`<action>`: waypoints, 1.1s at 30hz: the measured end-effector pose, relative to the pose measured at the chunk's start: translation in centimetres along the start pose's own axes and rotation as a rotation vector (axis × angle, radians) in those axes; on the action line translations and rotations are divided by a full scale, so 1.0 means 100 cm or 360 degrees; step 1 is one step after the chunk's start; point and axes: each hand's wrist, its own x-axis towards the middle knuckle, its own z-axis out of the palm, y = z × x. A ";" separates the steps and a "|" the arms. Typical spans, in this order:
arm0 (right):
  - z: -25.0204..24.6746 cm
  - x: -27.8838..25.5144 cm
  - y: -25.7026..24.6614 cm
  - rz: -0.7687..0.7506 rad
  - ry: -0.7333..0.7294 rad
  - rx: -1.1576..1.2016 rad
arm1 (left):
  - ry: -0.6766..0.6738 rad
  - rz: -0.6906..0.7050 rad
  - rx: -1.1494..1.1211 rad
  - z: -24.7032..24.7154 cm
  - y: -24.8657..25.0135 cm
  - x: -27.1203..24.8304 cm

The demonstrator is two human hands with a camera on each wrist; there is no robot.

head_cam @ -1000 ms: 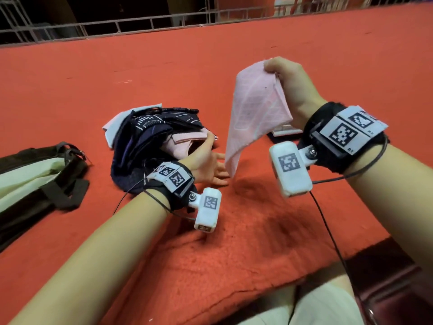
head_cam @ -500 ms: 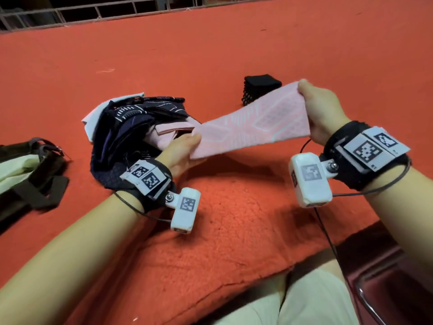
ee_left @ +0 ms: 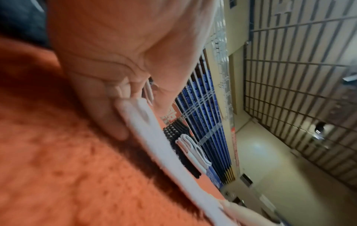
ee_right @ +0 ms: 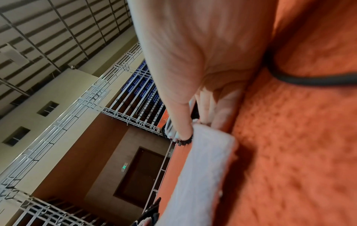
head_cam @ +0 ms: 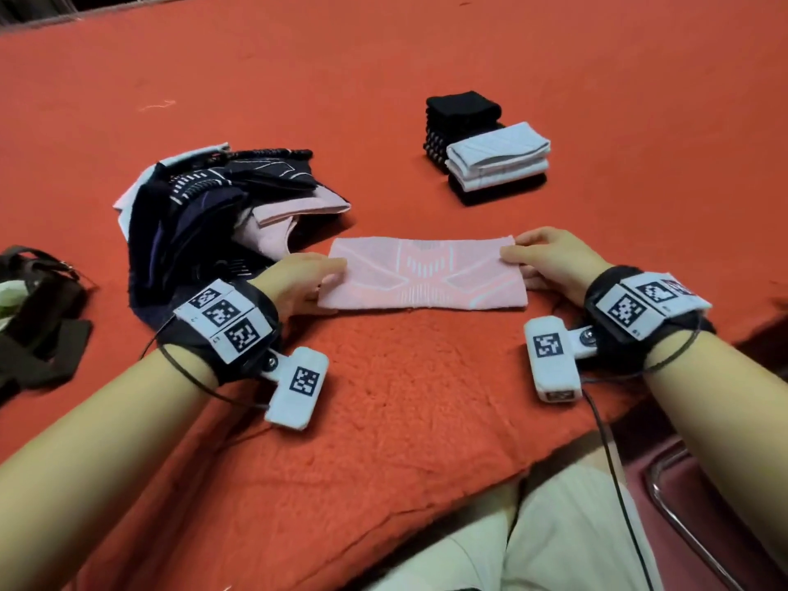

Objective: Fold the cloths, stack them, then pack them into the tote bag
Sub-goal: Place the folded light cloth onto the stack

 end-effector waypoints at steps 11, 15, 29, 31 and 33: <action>-0.002 0.011 0.005 0.0007 0.0050 -0.0025 | 0.0024 0.0688 0.0599 0.051 0.043 -0.016; -0.003 0.012 0.007 0.0002 0.0052 -0.0010 | -0.0157 0.0677 0.0863 0.080 0.051 -0.014; -0.001 0.009 0.009 -0.0021 0.0069 -0.0043 | -0.0298 0.0596 0.1761 0.095 0.065 -0.007; -0.001 0.008 0.008 -0.0021 0.0070 -0.0057 | -0.0259 0.0633 0.1882 0.089 0.066 -0.004; -0.001 0.006 0.006 -0.0006 0.0081 -0.0060 | -0.0259 0.0565 0.1958 0.084 0.065 -0.002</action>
